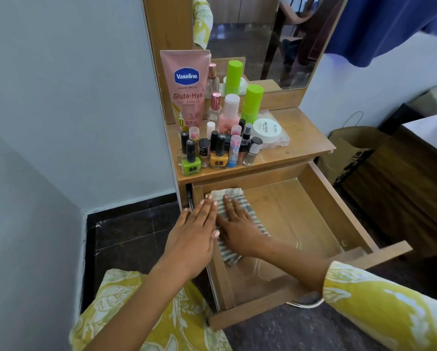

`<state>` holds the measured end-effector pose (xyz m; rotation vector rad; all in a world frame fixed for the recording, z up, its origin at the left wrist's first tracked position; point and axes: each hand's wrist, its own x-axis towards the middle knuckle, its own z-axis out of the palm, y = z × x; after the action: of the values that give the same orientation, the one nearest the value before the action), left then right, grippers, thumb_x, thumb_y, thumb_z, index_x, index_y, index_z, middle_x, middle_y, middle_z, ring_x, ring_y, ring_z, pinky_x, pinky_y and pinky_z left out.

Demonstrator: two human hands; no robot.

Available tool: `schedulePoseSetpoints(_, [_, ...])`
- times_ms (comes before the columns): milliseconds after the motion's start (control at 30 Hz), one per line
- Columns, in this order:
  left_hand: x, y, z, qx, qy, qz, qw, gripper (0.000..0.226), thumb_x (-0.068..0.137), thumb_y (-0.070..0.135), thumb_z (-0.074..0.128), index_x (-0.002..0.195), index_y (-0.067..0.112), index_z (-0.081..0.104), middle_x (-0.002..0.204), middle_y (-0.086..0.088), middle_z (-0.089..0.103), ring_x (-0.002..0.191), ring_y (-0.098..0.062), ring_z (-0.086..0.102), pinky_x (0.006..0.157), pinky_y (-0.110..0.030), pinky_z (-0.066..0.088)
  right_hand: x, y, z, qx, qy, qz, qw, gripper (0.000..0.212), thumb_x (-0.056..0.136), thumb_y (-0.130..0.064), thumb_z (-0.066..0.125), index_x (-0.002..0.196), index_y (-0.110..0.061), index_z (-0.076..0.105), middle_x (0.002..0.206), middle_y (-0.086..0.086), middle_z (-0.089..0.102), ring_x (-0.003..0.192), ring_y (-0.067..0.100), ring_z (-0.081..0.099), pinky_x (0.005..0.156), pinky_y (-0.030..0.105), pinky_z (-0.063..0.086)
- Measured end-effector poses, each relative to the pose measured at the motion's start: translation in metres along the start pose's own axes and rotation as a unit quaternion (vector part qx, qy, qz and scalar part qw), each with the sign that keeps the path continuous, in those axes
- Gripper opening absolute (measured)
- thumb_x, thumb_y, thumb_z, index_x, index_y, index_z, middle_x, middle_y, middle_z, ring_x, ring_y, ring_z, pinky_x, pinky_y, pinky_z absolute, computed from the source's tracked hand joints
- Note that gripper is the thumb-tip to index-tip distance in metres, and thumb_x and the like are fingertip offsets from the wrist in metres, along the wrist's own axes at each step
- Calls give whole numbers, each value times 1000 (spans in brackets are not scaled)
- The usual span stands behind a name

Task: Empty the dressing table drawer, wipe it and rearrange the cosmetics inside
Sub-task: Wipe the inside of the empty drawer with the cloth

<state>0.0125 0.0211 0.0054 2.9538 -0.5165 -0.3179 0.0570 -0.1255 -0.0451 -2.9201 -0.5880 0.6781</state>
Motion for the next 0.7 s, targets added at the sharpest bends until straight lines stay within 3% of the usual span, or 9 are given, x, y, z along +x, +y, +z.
schedulePoseSetpoints(200, [-1,2,2,3,-10,-2,1000,58,102,37,13,145,18,-21,150,3,-30,133,-5,-26,114,-33,-8,-8,40,-4,-21,-3,-1,1000,61,100,-46,25,148,-36,-12,155,4,-27,142,26,-24,118,47,-3])
schedulePoseSetpoints(433, [-2,2,4,-1,-6,-5,1000,59,102,38,13,143,19,-25,149,3,-32,140,-10,-21,114,-33,-6,-21,124,-13,17,-7,35,999,62,100,-46,27,148,-37,-11,150,-5,-33,142,23,-26,119,46,-4])
schedulePoseSetpoints(700, [-3,1,2,2,0,0,1000,58,102,38,12,142,19,-26,149,3,-32,140,-10,-21,113,-32,-8,-20,149,-18,73,15,149,986,65,101,-44,29,150,-25,-9,155,9,-25,142,30,-24,116,39,-10])
